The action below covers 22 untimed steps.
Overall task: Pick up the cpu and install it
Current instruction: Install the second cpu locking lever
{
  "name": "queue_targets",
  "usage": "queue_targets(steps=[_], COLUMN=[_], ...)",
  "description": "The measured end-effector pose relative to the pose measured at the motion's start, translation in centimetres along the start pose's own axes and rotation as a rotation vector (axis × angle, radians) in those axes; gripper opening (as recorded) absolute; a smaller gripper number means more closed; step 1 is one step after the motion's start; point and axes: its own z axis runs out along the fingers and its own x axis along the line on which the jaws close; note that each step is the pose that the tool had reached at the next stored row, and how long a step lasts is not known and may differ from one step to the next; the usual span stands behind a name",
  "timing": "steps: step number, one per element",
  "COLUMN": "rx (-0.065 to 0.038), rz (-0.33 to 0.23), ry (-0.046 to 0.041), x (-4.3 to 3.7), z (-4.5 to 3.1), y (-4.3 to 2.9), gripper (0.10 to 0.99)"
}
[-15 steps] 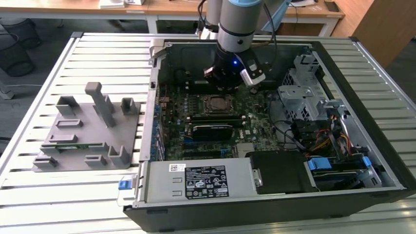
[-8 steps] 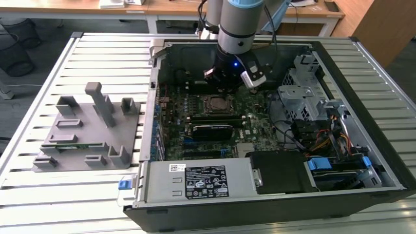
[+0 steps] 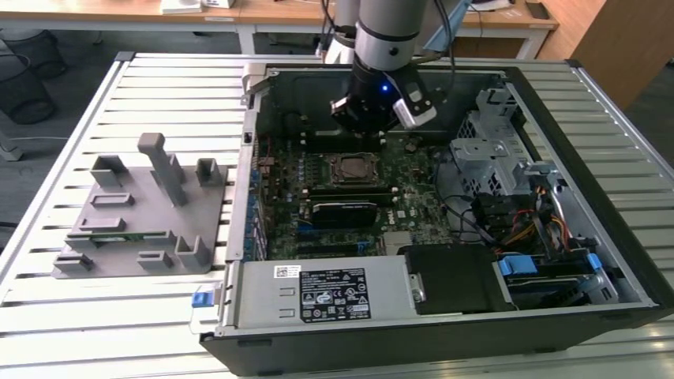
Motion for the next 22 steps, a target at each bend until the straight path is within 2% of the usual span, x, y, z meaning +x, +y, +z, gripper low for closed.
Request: queue_targets(steps=[2,4,7,13,16,19,22], rx=[0.000,0.000,0.000,0.000,0.000,0.000,0.000], rz=[0.000,0.000,0.000,0.000,0.000,0.000,0.000], ry=[0.0000,0.0000,0.0000,0.0000,0.0000,0.0002,0.0008], x=[0.01,0.01,0.05,0.17,0.21,0.23,0.23], z=[-0.74,-0.89,-0.93,-1.02,-0.99,-1.11,-1.73], y=[0.06,0.00,-0.48,-2.67,-3.43,-3.59,-3.54], gripper=[0.106,0.106,0.106,0.106,0.106,0.106,0.106])
